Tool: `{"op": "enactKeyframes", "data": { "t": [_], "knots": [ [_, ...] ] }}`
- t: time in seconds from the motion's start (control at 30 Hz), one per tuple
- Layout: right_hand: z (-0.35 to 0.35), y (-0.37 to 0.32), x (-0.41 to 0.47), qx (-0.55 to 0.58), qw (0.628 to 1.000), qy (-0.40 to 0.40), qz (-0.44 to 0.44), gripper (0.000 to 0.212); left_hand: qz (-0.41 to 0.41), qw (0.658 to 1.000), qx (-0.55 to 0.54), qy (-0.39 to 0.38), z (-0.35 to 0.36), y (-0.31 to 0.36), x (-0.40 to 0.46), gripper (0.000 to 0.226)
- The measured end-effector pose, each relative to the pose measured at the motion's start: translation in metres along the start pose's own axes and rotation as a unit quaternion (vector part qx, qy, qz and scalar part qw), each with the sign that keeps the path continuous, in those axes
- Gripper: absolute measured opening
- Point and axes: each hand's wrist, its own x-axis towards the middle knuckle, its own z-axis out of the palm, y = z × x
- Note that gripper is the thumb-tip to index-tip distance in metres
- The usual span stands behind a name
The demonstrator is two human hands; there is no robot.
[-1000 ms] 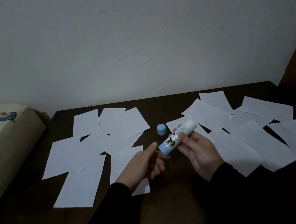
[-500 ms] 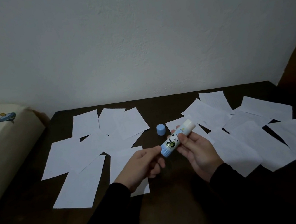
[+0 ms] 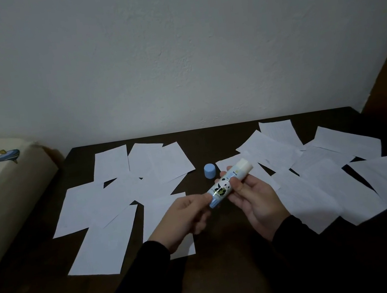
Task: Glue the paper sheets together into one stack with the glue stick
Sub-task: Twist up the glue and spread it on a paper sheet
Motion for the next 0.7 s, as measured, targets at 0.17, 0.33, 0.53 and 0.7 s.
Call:
{"op": "enactKeyframes", "data": {
  "t": [0.17,0.33,0.53,0.7],
  "knots": [
    [-0.0002,0.0002,-0.0001,-0.005,1.000,0.008,-0.009,0.020,0.037,0.998,0.039,0.026,-0.0023,-0.0002,0.0006,0.039],
    [-0.0025,-0.0004,0.0003,0.010,1.000,0.005,-0.003,0.022,-0.051,0.999,-0.001,-0.003,-0.0020,0.0002,0.0000,0.054],
    [-0.0009,-0.0008,-0.0005,-0.005,1.000,0.011,-0.005,0.018,0.029,0.999,0.020,0.020,-0.0021,-0.0001,0.0001,0.038],
    [-0.0006,-0.0014,-0.0002,0.002,1.000,0.017,0.000,0.018,0.036,0.999,0.014,0.019,-0.0032,-0.0008,-0.0002,0.043]
  ]
}}
